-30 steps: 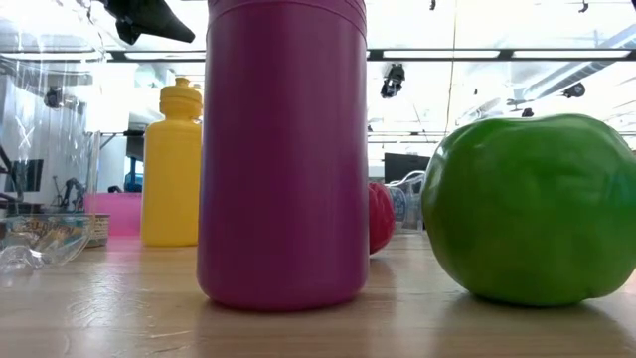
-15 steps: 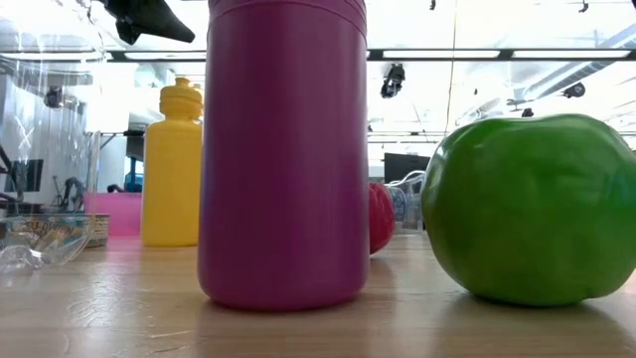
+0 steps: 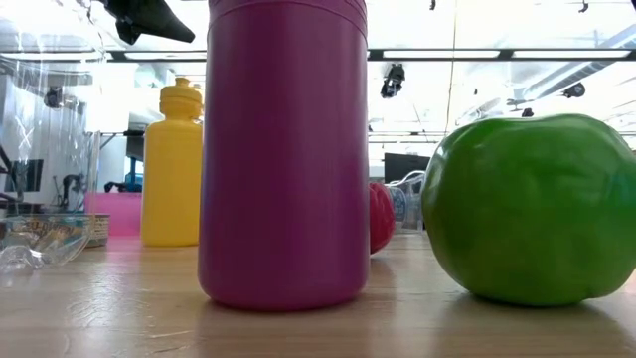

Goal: Pick & Place Food Item
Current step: Put the purple water bottle into the right transparent bin

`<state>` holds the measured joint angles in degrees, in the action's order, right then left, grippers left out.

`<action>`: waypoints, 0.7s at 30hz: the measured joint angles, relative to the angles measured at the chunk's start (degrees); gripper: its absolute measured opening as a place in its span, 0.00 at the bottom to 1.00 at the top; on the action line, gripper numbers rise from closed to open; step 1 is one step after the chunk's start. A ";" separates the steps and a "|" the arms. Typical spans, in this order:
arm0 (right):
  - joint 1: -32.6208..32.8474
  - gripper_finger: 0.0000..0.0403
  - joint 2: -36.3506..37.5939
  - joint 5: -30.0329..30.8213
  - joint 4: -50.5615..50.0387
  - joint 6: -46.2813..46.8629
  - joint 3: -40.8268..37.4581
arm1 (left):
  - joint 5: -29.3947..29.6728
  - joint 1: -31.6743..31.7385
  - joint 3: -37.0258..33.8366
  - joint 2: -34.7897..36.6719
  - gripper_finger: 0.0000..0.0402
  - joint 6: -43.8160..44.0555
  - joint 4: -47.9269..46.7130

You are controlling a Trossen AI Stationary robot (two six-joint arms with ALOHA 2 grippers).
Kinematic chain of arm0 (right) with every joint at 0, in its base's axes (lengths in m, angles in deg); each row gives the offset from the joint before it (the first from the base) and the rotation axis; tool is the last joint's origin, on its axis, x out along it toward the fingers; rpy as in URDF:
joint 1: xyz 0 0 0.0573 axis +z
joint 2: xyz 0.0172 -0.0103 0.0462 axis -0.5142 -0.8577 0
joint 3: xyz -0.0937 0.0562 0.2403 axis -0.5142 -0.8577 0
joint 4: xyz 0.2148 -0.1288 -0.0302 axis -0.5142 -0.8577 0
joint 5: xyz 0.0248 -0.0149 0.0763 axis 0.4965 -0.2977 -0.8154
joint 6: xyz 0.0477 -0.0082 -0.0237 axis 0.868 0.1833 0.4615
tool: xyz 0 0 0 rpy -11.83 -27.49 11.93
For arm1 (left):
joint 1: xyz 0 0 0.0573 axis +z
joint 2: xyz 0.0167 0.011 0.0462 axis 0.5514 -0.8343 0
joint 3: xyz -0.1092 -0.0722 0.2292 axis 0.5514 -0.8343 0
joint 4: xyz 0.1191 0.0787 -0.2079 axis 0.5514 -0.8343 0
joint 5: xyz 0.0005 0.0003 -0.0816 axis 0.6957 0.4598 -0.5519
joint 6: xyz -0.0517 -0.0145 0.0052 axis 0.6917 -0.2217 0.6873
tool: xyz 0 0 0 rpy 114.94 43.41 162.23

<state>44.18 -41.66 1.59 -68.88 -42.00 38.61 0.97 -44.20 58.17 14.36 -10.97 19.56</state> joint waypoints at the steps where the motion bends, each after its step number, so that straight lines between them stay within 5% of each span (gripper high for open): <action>1: 0.00 0.30 0.00 0.01 0.01 -0.02 0.00 | 0.00 0.00 0.01 0.00 0.03 0.02 0.00; 21: 0.00 0.19 0.04 0.00 0.43 0.23 0.00 | 0.00 -0.04 0.01 0.00 0.03 0.02 0.00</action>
<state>44.18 -41.61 1.59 -68.45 -41.77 38.61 0.97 -44.25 58.18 14.36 -10.95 19.56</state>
